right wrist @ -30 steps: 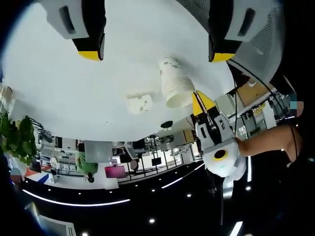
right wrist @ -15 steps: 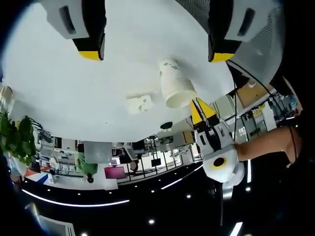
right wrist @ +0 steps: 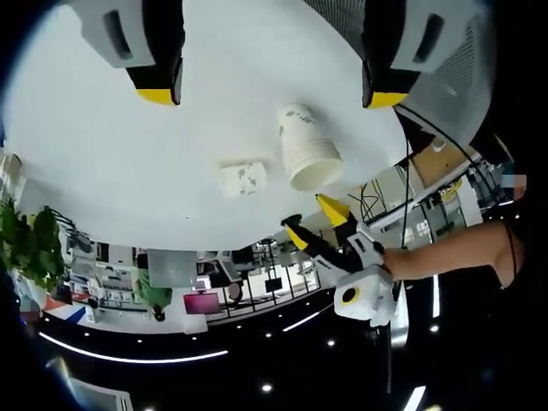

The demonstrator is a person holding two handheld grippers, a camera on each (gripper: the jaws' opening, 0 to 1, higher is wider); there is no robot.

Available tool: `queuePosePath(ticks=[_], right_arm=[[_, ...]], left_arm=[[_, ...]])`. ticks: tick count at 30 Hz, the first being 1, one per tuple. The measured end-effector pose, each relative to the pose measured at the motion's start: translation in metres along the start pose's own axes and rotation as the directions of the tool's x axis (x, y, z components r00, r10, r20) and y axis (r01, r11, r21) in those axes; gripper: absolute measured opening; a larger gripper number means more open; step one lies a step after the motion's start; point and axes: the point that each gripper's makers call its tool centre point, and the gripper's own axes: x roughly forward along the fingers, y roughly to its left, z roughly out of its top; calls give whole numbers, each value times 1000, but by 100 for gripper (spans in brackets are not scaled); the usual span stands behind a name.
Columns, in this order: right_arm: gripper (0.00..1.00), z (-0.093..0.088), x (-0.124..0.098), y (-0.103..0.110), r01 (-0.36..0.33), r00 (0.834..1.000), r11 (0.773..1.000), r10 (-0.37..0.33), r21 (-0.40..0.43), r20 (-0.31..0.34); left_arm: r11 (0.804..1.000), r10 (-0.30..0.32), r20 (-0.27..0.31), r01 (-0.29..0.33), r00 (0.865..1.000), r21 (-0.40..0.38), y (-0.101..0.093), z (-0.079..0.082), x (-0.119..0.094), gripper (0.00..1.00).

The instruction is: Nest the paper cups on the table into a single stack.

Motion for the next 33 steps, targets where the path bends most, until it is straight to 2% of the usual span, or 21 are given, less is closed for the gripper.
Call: queuePosePath(ticks=[2,4,6,14,17,20,22,24,26,33], right_arm=[[87,-1,0,-1,2,1000,1000,-2,3,-3],[87,-1,0,-2,4,1000,1000,-4,7,-1],[87,-1,0,-4,7,1000,1000,-7,12,-2],[87,-4,1,-5,11,1000,1000,-11,24,-13],[87,-6,2,-5,9,1000,1000,-8,23,-22],[87,-8,2,-5,9,999,1000,-9,22,-31],[87,-8,2,-7,14,999,999,-13,30,-30],[87,-8,1,-8,22,999,999,-21,37,-28],[87,-7,1,-10,28,999,998,-27,47,-25],[86,-7,0,-12,41,999,998,-40,55,-27]], left_arm=[[999,30,2,-30,1000,-28,9,-2,4,48],[996,63,-26,-64,998,-59,21,-13,11,51],[995,62,-32,-64,998,-71,31,-23,20,53],[988,51,-50,-57,997,-145,43,-37,43,57],[979,46,-52,-55,998,-194,53,-47,53,56],[968,65,-64,-79,996,-238,64,-52,62,57],[962,79,-67,-94,995,-256,66,-50,64,57],[949,79,-57,-93,995,-303,73,-54,71,57],[945,70,-45,-80,997,-318,77,-54,75,57],[934,58,-84,-84,995,-348,73,-62,87,54]])
